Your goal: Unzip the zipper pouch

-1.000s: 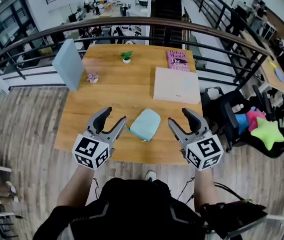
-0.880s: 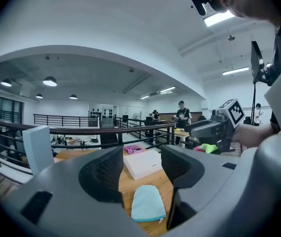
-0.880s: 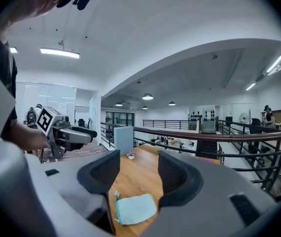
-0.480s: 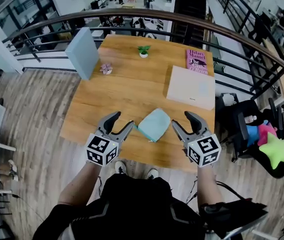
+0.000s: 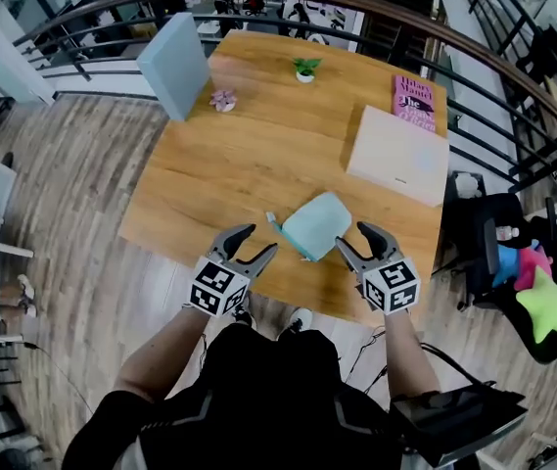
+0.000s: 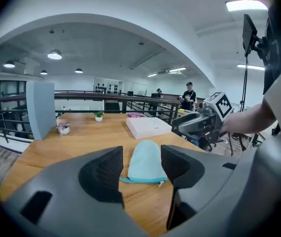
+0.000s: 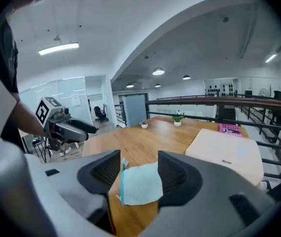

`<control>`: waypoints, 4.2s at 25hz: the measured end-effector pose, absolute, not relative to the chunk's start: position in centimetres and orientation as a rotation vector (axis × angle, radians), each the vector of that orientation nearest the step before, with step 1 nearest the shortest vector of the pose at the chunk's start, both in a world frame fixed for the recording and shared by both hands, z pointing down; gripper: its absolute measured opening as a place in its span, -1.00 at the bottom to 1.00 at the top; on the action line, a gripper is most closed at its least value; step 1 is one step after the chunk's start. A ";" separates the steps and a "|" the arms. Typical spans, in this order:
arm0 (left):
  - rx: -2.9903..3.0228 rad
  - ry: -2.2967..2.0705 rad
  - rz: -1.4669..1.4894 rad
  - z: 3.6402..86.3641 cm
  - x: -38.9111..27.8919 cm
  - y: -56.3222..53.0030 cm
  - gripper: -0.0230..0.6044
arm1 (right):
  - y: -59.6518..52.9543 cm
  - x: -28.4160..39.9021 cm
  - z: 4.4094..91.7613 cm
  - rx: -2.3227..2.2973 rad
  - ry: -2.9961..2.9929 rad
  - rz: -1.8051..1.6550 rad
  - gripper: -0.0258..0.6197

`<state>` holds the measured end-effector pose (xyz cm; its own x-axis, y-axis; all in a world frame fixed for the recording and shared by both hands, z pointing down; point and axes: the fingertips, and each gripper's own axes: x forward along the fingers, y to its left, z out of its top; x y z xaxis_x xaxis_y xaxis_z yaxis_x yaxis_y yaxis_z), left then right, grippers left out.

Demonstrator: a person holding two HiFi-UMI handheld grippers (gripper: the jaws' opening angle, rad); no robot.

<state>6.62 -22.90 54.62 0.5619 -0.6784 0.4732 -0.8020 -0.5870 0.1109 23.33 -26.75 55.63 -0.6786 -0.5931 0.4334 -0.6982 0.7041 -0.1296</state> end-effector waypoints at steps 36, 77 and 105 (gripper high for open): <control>2.253 -1.152 0.668 66.0 7.1 -19.3 -0.14 | -22.5 17.8 73.6 0.454 -2.277 0.335 -0.73; 2.920 -0.198 0.450 48.8 11.8 -20.4 -0.82 | -20.3 13.9 49.2 1.123 -2.339 0.399 -0.75; 2.763 -0.561 0.497 48.2 7.9 -26.0 -0.83 | -20.8 14.9 48.5 0.950 -2.423 0.398 -0.76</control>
